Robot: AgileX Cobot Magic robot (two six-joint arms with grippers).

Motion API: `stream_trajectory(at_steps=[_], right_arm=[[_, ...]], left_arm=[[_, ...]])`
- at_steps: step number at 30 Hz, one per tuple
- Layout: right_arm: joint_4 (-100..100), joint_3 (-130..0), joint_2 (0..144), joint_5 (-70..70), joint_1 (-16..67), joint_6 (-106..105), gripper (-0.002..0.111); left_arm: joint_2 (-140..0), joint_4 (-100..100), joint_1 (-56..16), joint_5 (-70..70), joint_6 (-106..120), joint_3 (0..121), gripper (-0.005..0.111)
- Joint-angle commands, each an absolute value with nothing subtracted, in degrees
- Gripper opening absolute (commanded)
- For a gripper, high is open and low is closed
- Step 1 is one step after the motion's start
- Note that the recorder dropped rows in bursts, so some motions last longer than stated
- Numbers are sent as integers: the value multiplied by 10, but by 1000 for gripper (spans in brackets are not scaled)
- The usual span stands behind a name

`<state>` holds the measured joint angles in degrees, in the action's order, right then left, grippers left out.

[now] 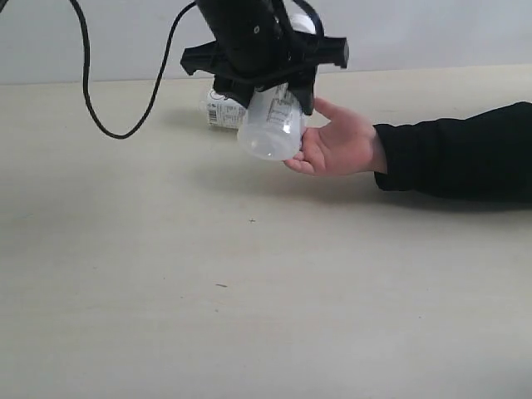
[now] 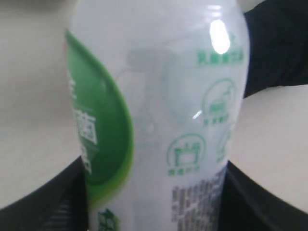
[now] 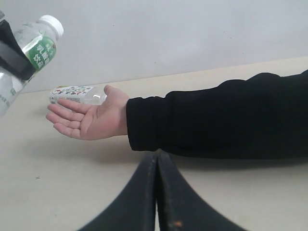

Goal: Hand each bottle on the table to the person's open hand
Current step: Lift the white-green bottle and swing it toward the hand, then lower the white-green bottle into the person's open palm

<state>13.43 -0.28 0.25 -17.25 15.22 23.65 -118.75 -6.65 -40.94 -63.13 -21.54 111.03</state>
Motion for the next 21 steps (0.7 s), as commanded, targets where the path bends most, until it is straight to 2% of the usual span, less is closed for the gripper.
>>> stream_trajectory(at_steps=[1,7,21], right_arm=[[134,0,0,-166,150,236,0],[134,0,0,-166,150,236,0],[134,0,0,-166,191,236,0]], left_arm=[[-1189,-122,-412,-617,-228,1143,0],[-1245,-171,-412,-607,-228,1180,0],[-1324,-220,-412,-484,-229,1216,0]])
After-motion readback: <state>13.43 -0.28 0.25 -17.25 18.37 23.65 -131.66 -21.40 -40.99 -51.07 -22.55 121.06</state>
